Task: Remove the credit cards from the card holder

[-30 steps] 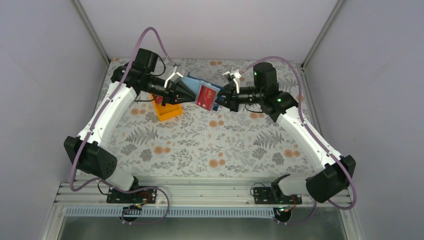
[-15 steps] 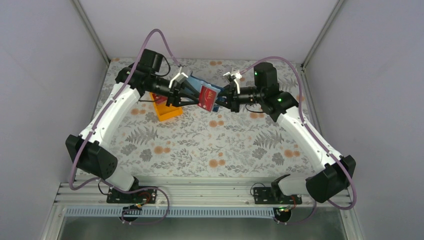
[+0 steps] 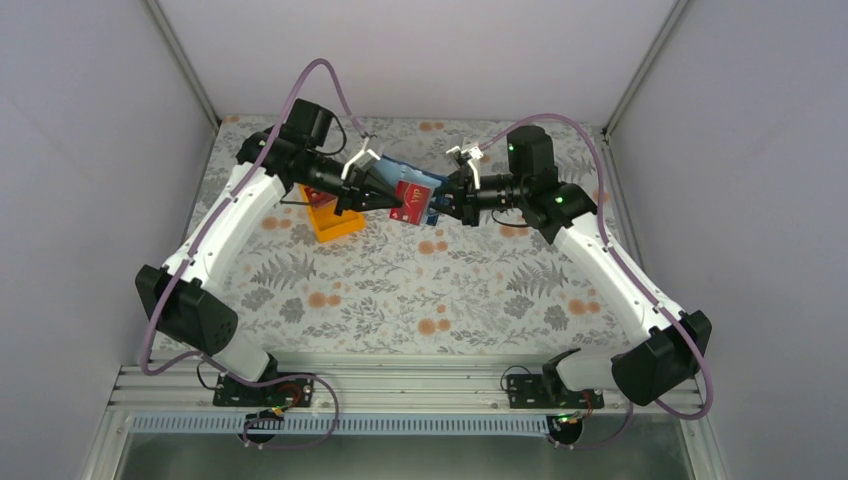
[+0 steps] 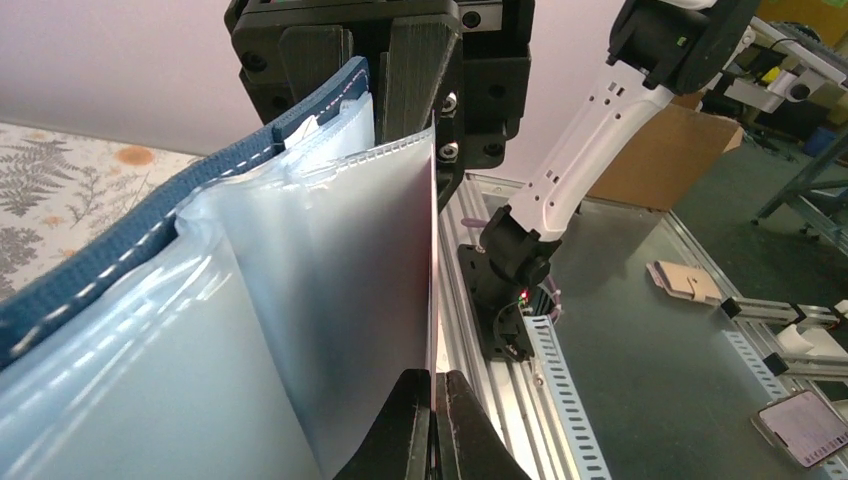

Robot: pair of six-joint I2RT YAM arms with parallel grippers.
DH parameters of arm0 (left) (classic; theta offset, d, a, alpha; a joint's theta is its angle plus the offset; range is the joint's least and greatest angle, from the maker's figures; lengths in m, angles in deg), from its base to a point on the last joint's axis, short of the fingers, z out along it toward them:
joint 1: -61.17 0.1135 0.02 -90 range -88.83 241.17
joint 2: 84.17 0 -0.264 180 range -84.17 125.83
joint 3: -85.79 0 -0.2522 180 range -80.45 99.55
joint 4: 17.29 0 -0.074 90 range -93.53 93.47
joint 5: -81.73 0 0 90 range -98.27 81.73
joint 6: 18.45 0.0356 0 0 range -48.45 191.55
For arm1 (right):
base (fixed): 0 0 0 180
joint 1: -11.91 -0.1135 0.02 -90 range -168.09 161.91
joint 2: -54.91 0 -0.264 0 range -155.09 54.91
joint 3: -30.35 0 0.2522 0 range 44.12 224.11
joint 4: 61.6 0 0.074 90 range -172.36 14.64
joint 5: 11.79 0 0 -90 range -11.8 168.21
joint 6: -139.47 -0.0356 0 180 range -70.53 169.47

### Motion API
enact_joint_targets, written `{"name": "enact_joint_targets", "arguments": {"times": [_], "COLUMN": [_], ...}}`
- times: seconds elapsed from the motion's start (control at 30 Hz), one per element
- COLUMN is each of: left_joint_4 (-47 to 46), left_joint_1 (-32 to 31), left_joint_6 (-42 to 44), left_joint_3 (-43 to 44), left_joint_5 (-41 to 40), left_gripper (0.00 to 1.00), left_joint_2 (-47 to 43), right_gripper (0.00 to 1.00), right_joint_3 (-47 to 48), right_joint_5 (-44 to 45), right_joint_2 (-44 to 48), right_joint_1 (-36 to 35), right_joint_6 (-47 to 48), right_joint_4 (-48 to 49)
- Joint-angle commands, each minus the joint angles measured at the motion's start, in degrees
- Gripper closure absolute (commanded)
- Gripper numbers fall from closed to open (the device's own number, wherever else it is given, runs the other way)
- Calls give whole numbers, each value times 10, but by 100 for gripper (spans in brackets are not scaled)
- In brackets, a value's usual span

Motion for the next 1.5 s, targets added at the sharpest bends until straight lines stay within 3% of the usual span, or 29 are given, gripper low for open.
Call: {"name": "enact_joint_targets", "arguments": {"times": [0.0,0.67,0.93,1.07,1.27,1.47], "left_joint_4": [13,22,26,27,28,-9], "left_joint_1": [8,15,19,19,21,65], "left_joint_6": [36,44,47,47,46,6], "left_joint_3": [4,8,9,9,13,-6], "left_joint_5": [23,26,32,35,41,15], "left_gripper": [97,84,85,97,98,98], "left_joint_2": [-15,-15,-16,-15,-20,-31], "right_gripper": [96,96,96,96,96,96], "right_joint_3": [17,19,22,20,19,12], "right_joint_5": [-6,-6,-6,-4,6,24], "right_joint_2": [4,3,4,6,13,26], "right_joint_1": [4,4,6,5,6,14], "right_joint_6": [10,14,18,19,19,25], "right_joint_4": [2,-9,-16,-18,-22,-33]}}
